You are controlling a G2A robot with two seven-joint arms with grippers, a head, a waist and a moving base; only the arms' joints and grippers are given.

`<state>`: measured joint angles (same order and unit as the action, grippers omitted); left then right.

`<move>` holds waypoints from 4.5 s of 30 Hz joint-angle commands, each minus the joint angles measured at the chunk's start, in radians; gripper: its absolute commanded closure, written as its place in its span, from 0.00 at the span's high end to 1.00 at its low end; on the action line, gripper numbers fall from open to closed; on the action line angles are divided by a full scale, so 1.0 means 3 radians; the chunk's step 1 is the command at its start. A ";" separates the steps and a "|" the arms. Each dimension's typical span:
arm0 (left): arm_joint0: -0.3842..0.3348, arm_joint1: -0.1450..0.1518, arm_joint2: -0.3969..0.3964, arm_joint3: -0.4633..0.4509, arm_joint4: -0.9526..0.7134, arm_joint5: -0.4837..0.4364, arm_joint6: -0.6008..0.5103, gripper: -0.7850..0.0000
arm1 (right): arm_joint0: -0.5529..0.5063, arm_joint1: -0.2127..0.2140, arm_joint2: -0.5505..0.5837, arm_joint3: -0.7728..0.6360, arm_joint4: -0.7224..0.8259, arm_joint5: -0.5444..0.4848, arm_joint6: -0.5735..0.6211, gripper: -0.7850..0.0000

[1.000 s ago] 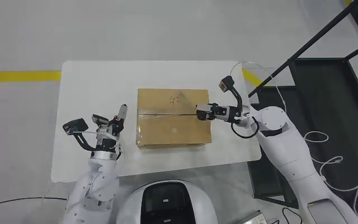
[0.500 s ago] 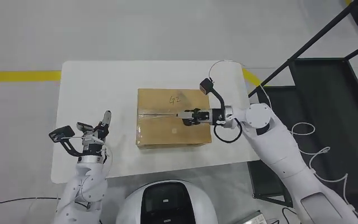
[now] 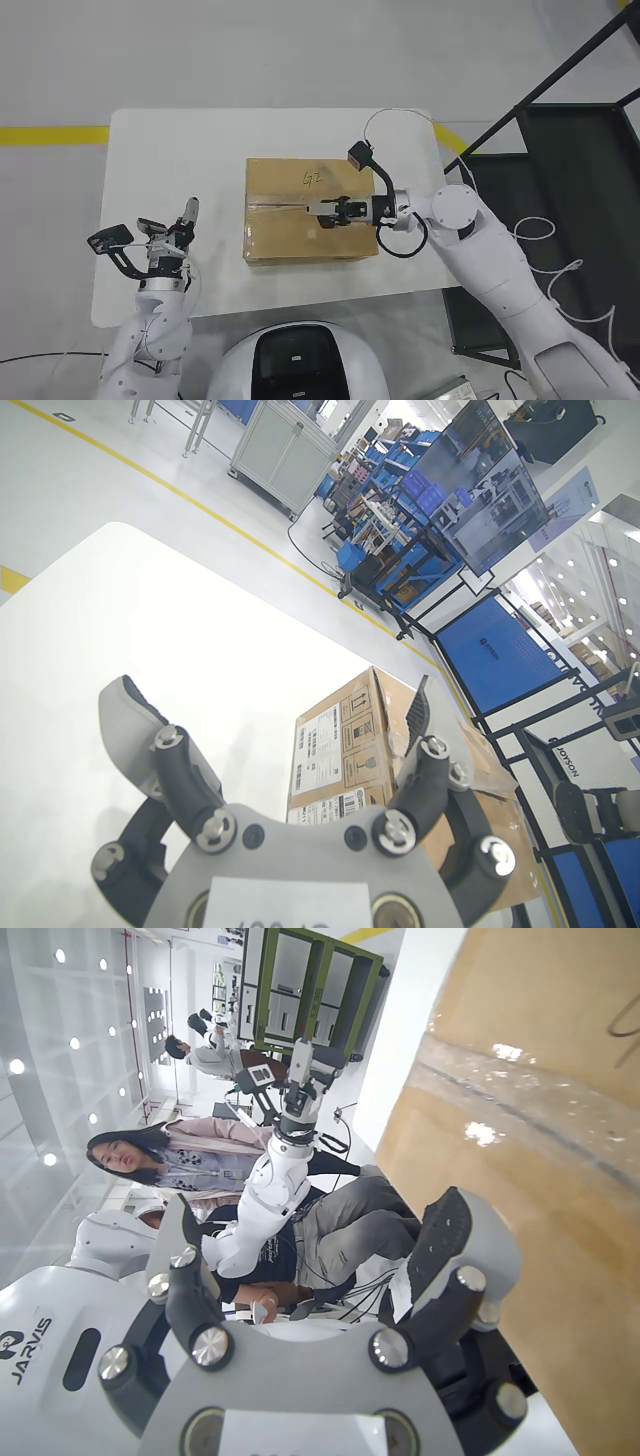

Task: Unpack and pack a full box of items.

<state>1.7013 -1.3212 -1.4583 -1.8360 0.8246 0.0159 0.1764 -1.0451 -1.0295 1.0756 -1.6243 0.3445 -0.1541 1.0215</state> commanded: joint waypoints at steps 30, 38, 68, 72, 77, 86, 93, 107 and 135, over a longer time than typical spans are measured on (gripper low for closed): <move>0.0000 0.0000 0.0000 0.0000 0.0000 0.0000 0.0000 1.00 | 0.1543 -0.0983 -0.1740 0.1622 0.0362 0.0604 -0.0915 1.00; 0.0000 0.0000 0.0000 0.0000 0.0000 0.0000 0.0000 1.00 | 0.1416 -0.0973 -0.1599 0.1597 0.0302 0.0632 -0.0929 1.00; 0.0000 0.0000 0.0000 0.0000 0.0000 0.0000 0.0000 1.00 | 0.0022 -0.0462 -0.0180 0.0390 -0.0147 0.1306 -0.1318 1.00; 0.0000 0.0000 0.0000 0.0000 0.0000 0.0000 0.0000 1.00 | -0.0172 -0.0414 0.0013 0.0241 -0.0190 0.1393 -0.1410 1.00; 0.0000 0.0000 0.0000 0.0000 0.0000 0.0000 0.0000 1.00 | -0.0451 -0.0356 0.0268 0.0010 -0.0237 0.1472 -0.1512 1.00; 0.0000 0.0000 0.0000 0.0000 0.0000 0.0000 0.0000 1.00 | -0.0996 -0.0267 0.0739 -0.0437 -0.0304 0.1626 -0.1709 1.00; 0.0000 0.0000 0.0000 0.0000 0.0000 0.0000 0.0000 1.00 | -0.1264 -0.0235 0.1030 -0.0545 -0.0223 0.1519 -0.1775 1.00; 0.0000 0.0000 0.0000 0.0000 0.0000 0.0000 0.0000 1.00 | -0.1206 -0.0222 0.1048 -0.0724 -0.0325 0.1012 -0.1475 1.00; 0.0000 0.0000 0.0000 0.0000 0.0000 0.0000 0.0000 1.00 | -0.0145 -0.0419 0.0092 0.0533 -0.0309 0.1024 -0.1208 1.00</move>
<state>1.7013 -1.3212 -1.4583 -1.8360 0.8246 0.0159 0.1764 -1.0783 -1.1574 1.0932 -1.4617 0.2497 0.1541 0.6607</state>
